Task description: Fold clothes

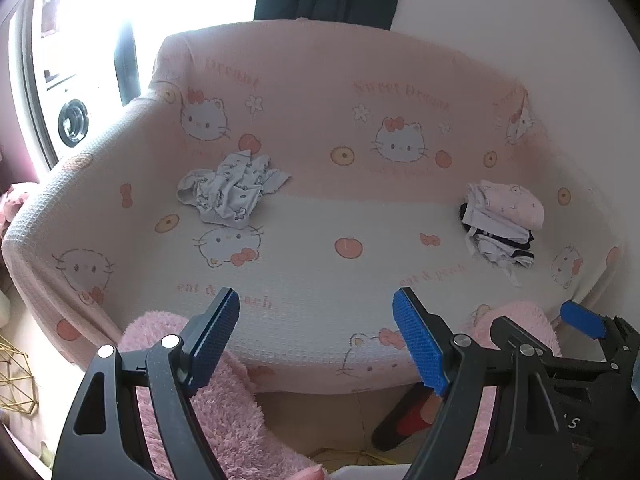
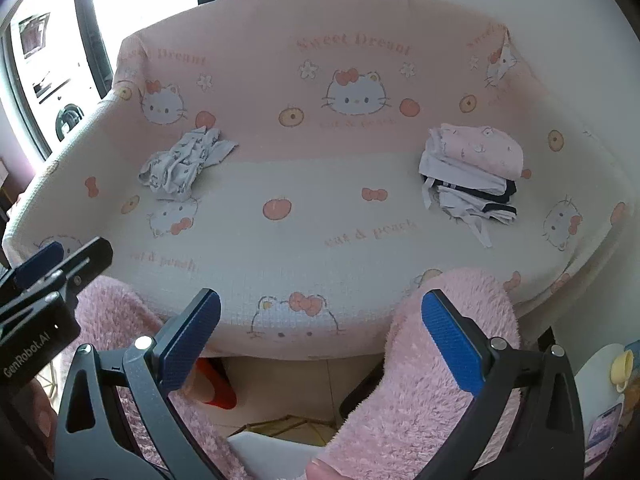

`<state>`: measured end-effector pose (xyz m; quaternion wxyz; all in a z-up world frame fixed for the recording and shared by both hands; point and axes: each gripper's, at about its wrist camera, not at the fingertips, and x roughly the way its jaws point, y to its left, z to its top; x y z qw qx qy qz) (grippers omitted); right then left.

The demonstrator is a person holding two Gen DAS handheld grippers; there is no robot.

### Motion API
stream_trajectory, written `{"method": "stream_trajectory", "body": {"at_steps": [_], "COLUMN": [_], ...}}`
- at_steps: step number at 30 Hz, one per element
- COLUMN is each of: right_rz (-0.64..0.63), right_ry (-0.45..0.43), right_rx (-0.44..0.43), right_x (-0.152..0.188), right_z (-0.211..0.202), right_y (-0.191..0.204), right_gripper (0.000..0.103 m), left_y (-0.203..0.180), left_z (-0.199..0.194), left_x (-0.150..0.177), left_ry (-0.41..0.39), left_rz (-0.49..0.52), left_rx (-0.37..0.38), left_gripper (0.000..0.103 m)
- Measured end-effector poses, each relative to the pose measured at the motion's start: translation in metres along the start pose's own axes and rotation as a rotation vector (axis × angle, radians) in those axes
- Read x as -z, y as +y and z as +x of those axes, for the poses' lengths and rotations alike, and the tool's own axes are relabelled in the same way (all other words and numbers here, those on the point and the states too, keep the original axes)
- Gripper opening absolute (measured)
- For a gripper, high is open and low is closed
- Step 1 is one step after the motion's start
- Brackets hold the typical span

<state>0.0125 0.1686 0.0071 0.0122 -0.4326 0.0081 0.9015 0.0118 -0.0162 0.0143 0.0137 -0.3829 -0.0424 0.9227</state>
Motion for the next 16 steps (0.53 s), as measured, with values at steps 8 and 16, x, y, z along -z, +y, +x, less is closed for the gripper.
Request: {"method": "stream_trajectory", "body": {"at_steps": [8,16], "right_rz": [-0.002,0.01], "right_ry": [-0.001,0.022], "right_rx": [0.002,-0.001], "right_x": [-0.0009,0.0013], "right_z": [0.0005,0.005], "right_y": [-0.0036,-0.0035], "right_gripper": [0.102,0.102], "left_y": [-0.0038,-0.0058], "left_z": [0.0051,0.0062], "left_x": [0.0002,0.0024], "left_ry": [0.023,0.011], "left_rz": [-0.02,-0.021], "left_rx": [0.001,0.001], "left_gripper": [0.081,0.081]}}
